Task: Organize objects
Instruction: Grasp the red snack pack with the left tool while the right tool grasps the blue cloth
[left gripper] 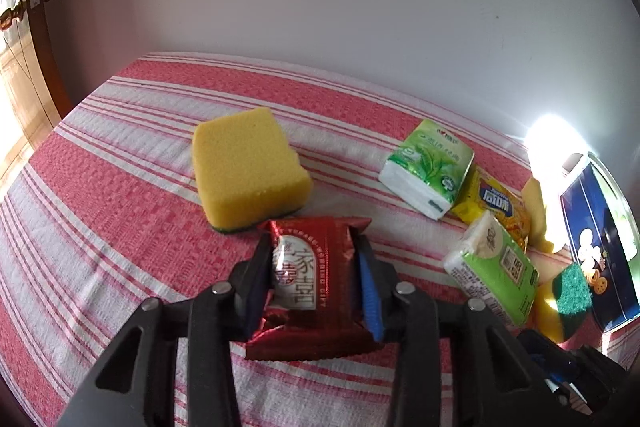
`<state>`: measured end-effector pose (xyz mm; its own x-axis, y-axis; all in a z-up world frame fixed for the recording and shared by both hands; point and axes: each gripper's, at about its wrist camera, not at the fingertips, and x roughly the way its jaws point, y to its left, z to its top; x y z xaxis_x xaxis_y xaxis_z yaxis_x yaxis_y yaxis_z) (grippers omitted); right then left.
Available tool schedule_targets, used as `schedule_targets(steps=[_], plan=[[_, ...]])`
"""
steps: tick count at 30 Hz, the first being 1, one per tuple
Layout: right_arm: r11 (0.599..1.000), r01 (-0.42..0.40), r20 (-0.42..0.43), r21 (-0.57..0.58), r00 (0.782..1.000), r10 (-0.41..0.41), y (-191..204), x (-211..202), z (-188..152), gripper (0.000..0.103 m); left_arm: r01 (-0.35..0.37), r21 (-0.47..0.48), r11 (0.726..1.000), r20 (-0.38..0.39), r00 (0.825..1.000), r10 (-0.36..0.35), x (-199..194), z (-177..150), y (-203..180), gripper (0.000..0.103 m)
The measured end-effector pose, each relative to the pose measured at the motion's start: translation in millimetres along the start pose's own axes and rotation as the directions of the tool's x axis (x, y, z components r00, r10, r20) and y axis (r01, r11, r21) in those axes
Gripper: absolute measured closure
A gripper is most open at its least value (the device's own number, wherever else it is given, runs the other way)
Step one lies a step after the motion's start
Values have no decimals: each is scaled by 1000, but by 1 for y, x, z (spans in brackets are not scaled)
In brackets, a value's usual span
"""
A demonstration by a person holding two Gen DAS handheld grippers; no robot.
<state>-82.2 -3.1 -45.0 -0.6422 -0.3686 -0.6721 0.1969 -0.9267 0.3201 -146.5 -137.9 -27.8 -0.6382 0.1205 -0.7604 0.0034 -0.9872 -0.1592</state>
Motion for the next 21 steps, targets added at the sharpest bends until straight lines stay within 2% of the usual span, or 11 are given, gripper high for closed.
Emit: schedule_targets(steps=[1,2,3,7,11,13,16,18,19,21], plan=[[1000,-9,22,-5,1000,9,1,-5,0,75,11,-14,1000,9,1000,-11,-2,-1,2,64],[1000,-21,46,-10,999,22,2,-12,0,82,14,-24,1000,27,1000,-13,-6,-2,3,65],[999,-40,69,-13,997,40,2,-21,-1,85,13,-30,999,52,999,-12,-11,-3,4,65],[998,-53,153,-28,987,56,5,-39,0,85,18,-49,999,176,984,-10,-33,-6,4,65],[998,-43,188,-37,981,49,6,-47,-1,85,-13,-60,998,265,964,28,-49,-3,5,65],[998,-57,167,-40,984,63,5,-41,2,85,-33,-60,998,279,959,48,-48,1,12,65],[996,-77,55,-53,995,80,7,-27,1,83,-32,-67,997,277,959,49,-50,2,13,65],[993,-35,7,-115,999,36,18,-14,-4,77,-32,-65,997,272,961,49,-50,1,14,65],[987,13,22,-158,1000,-10,24,-14,-6,74,-35,-62,997,272,961,50,-51,0,13,65],[972,83,3,-221,996,-85,33,-8,-9,54,-47,-52,998,277,959,60,-51,-1,10,65]])
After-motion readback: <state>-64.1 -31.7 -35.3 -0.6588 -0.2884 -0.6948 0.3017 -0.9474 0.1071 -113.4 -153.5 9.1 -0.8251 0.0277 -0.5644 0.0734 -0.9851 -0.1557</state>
